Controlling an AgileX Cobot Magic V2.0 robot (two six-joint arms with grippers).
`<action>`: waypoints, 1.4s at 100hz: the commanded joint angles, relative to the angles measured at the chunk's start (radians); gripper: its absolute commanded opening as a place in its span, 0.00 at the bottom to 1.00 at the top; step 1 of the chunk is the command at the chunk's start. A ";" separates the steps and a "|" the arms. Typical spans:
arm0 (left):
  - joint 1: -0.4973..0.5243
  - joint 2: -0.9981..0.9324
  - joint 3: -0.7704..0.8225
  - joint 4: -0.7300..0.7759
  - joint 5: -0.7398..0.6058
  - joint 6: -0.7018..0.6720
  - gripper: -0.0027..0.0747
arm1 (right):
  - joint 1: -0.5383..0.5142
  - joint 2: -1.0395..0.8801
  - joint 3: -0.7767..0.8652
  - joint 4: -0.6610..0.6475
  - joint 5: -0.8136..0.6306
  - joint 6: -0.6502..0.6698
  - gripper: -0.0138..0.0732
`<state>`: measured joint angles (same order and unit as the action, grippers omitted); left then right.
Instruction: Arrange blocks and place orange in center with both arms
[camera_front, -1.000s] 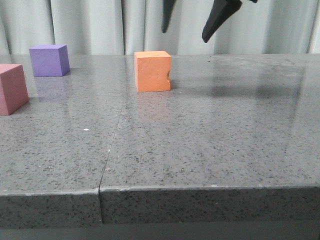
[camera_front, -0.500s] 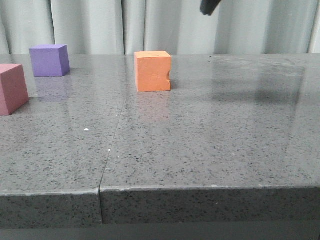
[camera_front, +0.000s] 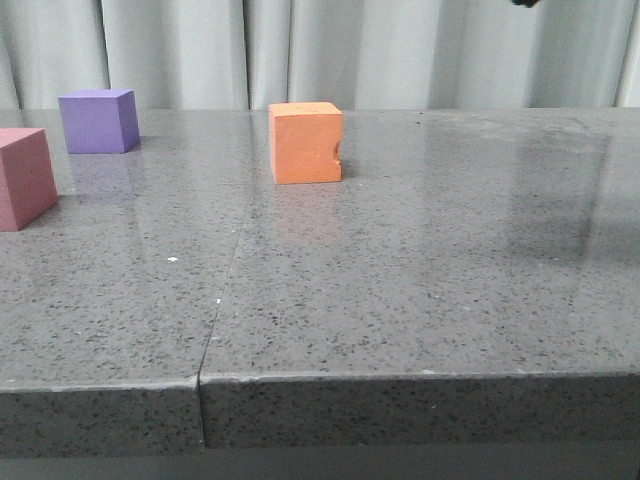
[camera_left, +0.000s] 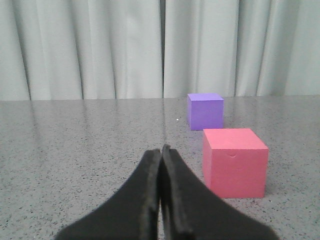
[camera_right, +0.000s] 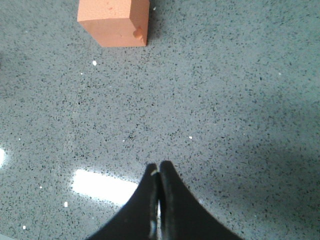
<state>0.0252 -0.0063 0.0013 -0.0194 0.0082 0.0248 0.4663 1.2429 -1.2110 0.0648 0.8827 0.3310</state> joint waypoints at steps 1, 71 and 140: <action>0.000 -0.027 0.039 -0.007 -0.083 0.000 0.01 | 0.000 -0.105 0.062 -0.020 -0.144 -0.012 0.08; 0.000 -0.027 0.039 -0.036 -0.114 0.000 0.01 | 0.000 -0.782 0.702 -0.037 -0.513 -0.012 0.08; 0.000 0.037 -0.308 -0.117 0.184 0.000 0.01 | 0.000 -0.974 0.778 -0.065 -0.482 -0.012 0.08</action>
<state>0.0252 -0.0039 -0.2131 -0.1276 0.1805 0.0248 0.4663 0.2618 -0.4099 0.0115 0.4788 0.3310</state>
